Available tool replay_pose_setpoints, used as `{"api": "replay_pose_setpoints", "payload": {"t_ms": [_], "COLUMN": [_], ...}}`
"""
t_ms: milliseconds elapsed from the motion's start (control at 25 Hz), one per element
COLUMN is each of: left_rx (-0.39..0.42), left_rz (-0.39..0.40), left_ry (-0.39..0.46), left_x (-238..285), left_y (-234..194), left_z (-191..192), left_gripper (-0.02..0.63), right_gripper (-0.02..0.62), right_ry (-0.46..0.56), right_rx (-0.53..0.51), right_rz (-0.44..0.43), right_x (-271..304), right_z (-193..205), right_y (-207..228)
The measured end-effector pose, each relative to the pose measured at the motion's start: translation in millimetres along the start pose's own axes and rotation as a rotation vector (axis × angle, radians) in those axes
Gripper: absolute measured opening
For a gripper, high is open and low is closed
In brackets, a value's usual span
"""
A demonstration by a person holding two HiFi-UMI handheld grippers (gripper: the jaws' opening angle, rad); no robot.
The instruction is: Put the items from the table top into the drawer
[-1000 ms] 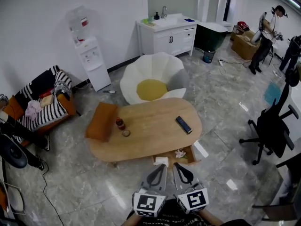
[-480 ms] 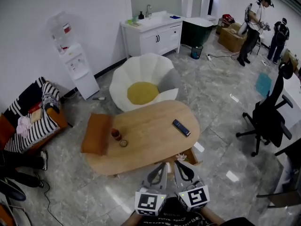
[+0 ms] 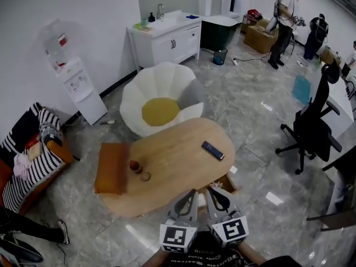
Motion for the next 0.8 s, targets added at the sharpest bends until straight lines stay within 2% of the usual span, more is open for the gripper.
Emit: {"api": "replay_pose_setpoints", "payload": {"t_ms": [320,800], "left_rx": [-0.008,-0.023], "left_rz": [0.027,-0.026], "left_ry": [-0.012,-0.023], "left_x": [12.0,64.1], "left_y": [-16.0,-24.1], "left_z": [2.7,3.0], "left_gripper": [0.012,0.012], "right_gripper": [0.003,0.003], "right_ry": [0.003,-0.035], "right_rx": [0.007,-0.001], "right_rz": [0.038,0.008], "right_x": [16.0,54.4], "right_z": [-3.1,-2.0], "right_y": [4.3,55.2]}}
Point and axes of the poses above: the fingertips, and each gripper's own axes: x forward along the fingers, y to its right, z out of its underside, the point moved 10 cm from there along -x, backward along the fingers, and after that the axes turned 10 degrees about z, right-handed, at the moved point
